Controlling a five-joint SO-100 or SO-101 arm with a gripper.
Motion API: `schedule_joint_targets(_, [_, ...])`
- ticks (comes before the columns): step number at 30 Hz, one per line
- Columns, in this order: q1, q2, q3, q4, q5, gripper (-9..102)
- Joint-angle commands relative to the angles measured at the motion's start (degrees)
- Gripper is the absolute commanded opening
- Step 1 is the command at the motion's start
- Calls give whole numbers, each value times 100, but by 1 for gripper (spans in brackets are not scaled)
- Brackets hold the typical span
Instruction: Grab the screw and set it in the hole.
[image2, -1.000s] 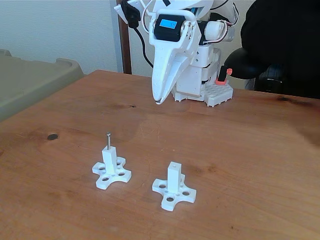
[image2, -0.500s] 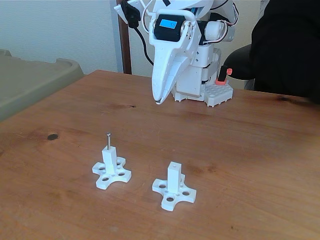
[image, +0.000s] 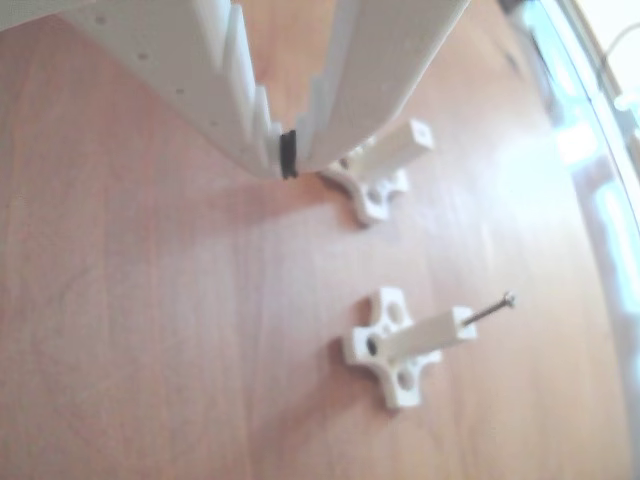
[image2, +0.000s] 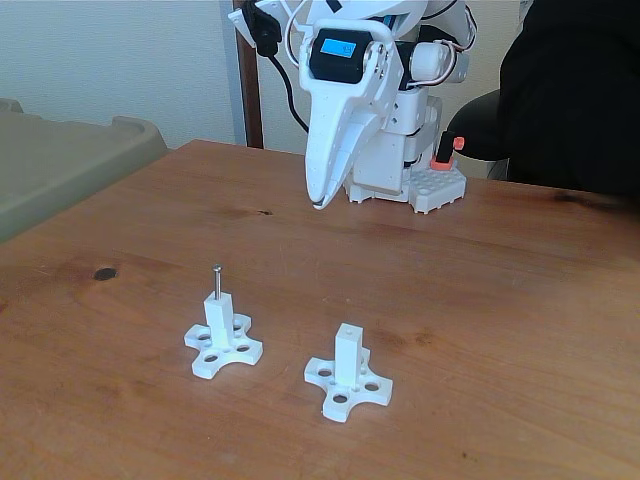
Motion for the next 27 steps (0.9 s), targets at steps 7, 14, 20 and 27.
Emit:
schedule_joint_targets(7, [-35,105,53,272,-79,-4])
schedule_joint_targets(14, [-53,97,44,272,-88,-4])
schedule_joint_targets(20, [62,-439,-158,-26,-141,-4])
schedule_joint_targets(27, [70,-1450,-1055,-246,-88,-4])
